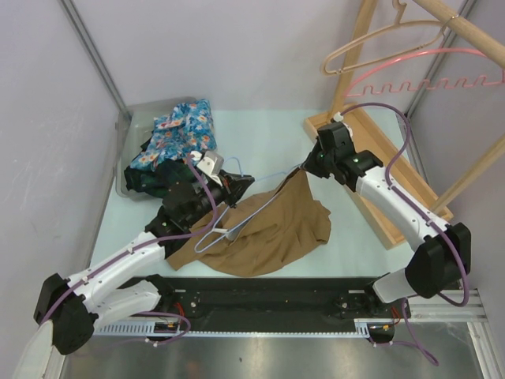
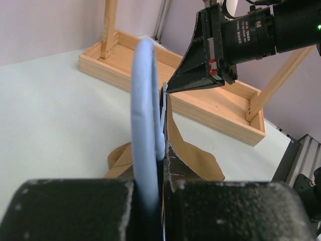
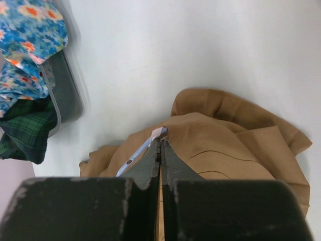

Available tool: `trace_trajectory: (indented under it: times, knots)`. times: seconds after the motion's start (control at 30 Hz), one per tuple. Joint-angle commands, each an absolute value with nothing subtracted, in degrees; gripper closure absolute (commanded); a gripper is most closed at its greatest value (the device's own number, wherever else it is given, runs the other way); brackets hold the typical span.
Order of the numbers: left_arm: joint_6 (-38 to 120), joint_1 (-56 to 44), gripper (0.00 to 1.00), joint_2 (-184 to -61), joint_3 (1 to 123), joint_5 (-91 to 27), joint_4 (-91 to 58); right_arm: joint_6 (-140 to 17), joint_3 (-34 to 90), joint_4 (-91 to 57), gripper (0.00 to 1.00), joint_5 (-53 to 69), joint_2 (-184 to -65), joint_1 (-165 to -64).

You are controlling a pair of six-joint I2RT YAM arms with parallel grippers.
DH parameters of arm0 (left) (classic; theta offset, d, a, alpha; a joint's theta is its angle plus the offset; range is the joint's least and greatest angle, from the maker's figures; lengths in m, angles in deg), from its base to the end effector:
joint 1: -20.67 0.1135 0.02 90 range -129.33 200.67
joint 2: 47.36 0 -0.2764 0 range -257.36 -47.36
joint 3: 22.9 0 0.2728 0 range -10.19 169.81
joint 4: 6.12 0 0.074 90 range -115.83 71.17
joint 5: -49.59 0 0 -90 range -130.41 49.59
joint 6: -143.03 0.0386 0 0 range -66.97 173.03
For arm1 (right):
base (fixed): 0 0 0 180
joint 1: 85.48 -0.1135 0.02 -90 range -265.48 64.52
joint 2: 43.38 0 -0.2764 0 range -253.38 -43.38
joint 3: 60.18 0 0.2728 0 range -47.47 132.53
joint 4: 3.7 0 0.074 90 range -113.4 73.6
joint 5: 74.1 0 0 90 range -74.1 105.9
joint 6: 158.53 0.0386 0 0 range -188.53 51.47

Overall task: Place the skirt on the hanger
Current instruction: Place skirt on hanger

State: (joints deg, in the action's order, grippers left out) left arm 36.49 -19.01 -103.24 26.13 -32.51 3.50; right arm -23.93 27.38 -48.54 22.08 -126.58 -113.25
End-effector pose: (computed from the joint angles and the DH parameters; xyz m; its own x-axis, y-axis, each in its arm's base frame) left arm 0.1874 -0.1624 0.3152 -0.1745 -0.2216 -0.9594 0.7181 0.6380 -0.2780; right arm 0.3070 0.1570 0.3357 -0.6834 0.4291 -0.5907 0.1251 0.8659 0.4843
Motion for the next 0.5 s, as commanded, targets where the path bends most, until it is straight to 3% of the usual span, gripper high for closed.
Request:
trace_trajectory:
  times: [0.0,0.3,0.47]
  knots:
    - [35.0,-19.3,1.0,-103.6,26.1,-28.9,7.8,-22.7,27.8,-45.7,1.0,24.0,-122.3,-112.4]
    - [34.9,-19.3,1.0,-105.2,26.0,-28.0,8.0,-23.0,27.6,-46.2,1.0,24.3,-120.9,-112.5]
    - [35.1,-19.2,1.0,-104.8,26.2,-29.9,9.2,-25.5,27.6,-46.9,1.0,18.0,-122.1,-112.6]
